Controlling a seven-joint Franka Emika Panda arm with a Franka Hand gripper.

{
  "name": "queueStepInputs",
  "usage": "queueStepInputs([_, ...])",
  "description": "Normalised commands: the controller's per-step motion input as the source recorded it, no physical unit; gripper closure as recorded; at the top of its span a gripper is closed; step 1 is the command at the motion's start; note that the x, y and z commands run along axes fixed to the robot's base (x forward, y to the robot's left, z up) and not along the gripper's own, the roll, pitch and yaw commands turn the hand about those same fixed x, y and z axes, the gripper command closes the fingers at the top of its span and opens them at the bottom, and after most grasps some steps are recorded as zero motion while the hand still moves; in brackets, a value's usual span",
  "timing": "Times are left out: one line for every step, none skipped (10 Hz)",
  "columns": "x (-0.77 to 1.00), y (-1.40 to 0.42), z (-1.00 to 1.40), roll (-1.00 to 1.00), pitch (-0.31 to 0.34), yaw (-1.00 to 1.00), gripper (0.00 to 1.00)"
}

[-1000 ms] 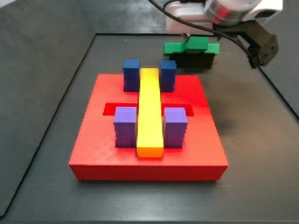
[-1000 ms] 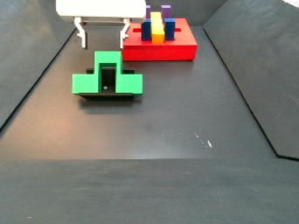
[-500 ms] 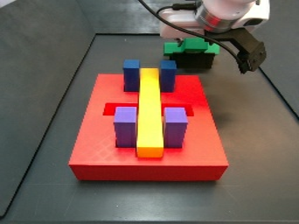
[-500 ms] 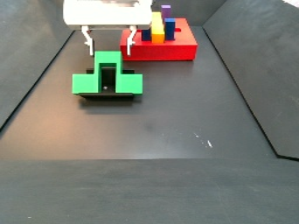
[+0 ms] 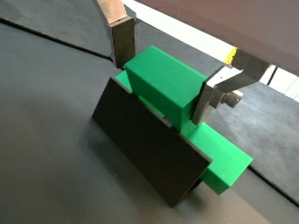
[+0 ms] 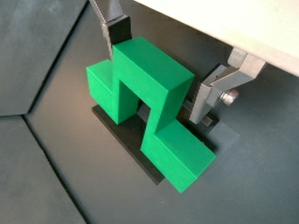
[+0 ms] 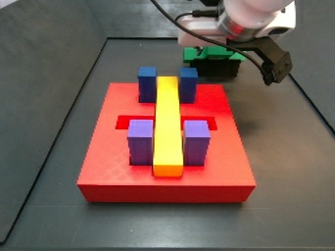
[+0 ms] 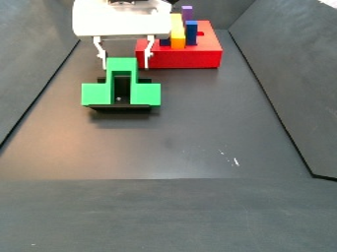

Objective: Pick up the green object. Move up. Place the green object on the fixture. Regrasp the green object. Move to above the board. Insert the green object.
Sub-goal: Regrasp the green object.

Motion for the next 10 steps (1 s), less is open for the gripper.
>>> queueStepInputs([0.04, 0.01, -0.09, 0.0, 0.097, 0.06, 0.0])
queueStepInputs([0.05, 0.01, -0.08, 0.0, 0.089, 0.05, 0.0])
queueStepInputs([0.0, 0.0, 0.0, 0.0, 0.0, 0.0, 0.0])
queueStepInputs([0.0, 0.0, 0.0, 0.0, 0.0, 0.0, 1.0])
queueStepInputs([0.0, 0.0, 0.0, 0.0, 0.0, 0.0, 1.0])
queueStepInputs([0.0, 0.0, 0.0, 0.0, 0.0, 0.0, 1.0])
queueStepInputs([0.0, 0.0, 0.0, 0.0, 0.0, 0.0, 1.0])
queueStepInputs([0.0, 0.0, 0.0, 0.0, 0.0, 0.0, 1.0])
queueStepInputs([0.0, 0.0, 0.0, 0.0, 0.0, 0.0, 1.0])
queueStepInputs([0.0, 0.0, 0.0, 0.0, 0.0, 0.0, 1.0])
